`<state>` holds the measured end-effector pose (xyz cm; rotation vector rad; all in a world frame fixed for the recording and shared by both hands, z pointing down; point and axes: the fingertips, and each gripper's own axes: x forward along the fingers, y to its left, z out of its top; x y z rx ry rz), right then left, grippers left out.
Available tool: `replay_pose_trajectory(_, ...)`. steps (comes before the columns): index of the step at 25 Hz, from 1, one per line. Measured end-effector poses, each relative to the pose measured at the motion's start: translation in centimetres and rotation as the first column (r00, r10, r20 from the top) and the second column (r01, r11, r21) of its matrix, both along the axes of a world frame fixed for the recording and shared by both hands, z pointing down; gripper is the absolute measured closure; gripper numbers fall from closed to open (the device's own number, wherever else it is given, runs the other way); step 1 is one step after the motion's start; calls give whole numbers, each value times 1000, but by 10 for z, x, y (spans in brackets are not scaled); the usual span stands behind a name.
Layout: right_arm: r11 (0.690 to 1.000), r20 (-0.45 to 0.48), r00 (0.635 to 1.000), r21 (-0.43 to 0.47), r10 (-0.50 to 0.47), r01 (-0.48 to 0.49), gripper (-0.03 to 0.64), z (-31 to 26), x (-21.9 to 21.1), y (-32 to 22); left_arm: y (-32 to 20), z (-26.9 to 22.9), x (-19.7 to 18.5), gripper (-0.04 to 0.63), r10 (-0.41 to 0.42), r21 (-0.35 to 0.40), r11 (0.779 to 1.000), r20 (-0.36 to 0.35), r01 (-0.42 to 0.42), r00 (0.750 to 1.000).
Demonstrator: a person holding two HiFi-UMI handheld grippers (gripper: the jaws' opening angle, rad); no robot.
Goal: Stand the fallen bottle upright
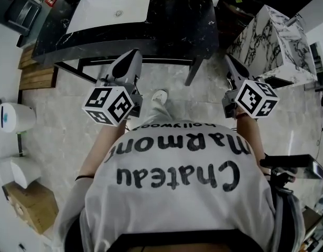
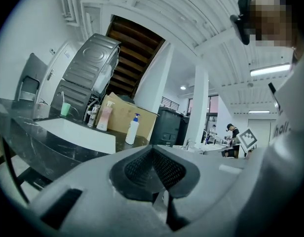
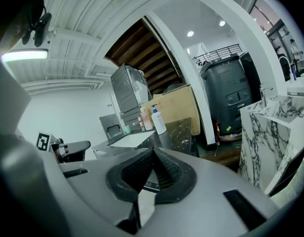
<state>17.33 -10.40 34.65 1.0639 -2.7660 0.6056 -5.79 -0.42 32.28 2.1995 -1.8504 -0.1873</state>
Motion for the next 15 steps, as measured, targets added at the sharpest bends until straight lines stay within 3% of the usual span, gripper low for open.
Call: replay_pose_trajectory(15,1000,-8,1000,-31,3,-3,604,19,15,32,36,8,6,581,-28,-6,1000,0,28,1000)
